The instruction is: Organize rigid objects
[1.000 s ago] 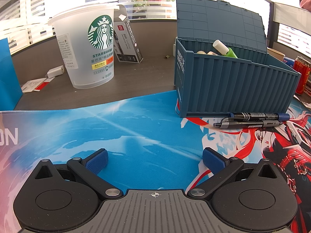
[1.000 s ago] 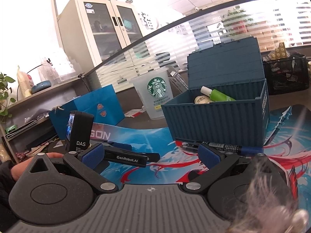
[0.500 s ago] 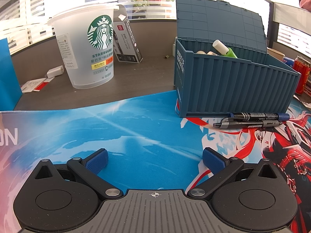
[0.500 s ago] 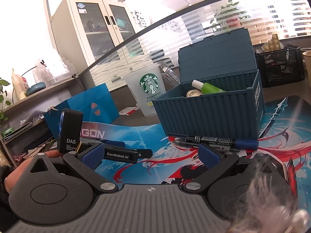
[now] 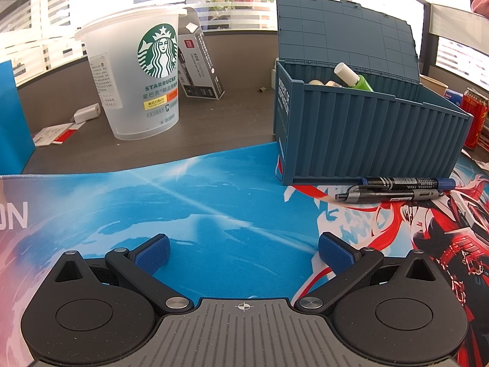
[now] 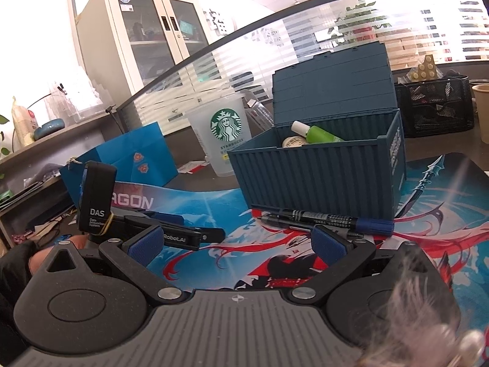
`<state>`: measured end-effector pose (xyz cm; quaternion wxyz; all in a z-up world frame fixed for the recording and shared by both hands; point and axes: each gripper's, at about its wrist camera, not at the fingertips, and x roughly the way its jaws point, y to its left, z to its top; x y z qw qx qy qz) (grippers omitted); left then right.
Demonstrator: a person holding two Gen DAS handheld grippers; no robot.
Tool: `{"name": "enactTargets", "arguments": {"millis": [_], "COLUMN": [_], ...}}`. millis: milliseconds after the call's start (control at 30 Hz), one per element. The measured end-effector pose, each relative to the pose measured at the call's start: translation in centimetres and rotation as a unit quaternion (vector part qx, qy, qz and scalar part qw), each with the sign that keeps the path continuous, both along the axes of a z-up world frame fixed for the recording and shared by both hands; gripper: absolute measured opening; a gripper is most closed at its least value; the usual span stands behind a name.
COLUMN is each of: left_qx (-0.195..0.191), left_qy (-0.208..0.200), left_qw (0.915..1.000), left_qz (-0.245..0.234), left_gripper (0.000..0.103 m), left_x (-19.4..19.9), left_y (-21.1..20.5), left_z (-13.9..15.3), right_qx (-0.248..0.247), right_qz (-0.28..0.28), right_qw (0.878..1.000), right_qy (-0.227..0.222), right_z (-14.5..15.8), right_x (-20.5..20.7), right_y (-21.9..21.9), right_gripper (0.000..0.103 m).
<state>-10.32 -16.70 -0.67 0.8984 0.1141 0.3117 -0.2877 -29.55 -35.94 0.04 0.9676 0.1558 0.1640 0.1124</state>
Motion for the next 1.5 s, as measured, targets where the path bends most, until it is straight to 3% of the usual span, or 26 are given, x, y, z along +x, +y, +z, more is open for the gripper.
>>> {"name": "enactTargets", "arguments": {"millis": [633,933,1133,1500], "left_qx": [0.013,0.063,0.055,0.05], "left_qy": [-0.012,-0.095,-0.086,-0.079], "left_qw": [0.9998,0.9905,0.9863,0.9784], "left_qz": [0.003,0.076,0.129,0.184], "left_gripper": [0.103,0.103,0.103,0.103], "left_x": [-0.3,-0.2,1.8,4.3], "left_y": [0.0,2.0,6.1,10.4], "left_z": [0.1,0.7,1.3,1.4], "right_qx": [-0.03,-0.075,-0.078,-0.153], "right_qz": [-0.004,-0.044,-0.044,-0.011], "right_qw": [0.999,0.992,0.985,0.977], "right_qy": [0.01,0.091,0.146,0.15], "right_z": [0.7,0.3,-1.7,-1.8], "right_x": [1.0,6.0,10.1,13.8], "right_y": [0.8,4.0,6.8,12.7], "right_gripper": [0.103,0.103,0.103,0.103]}}
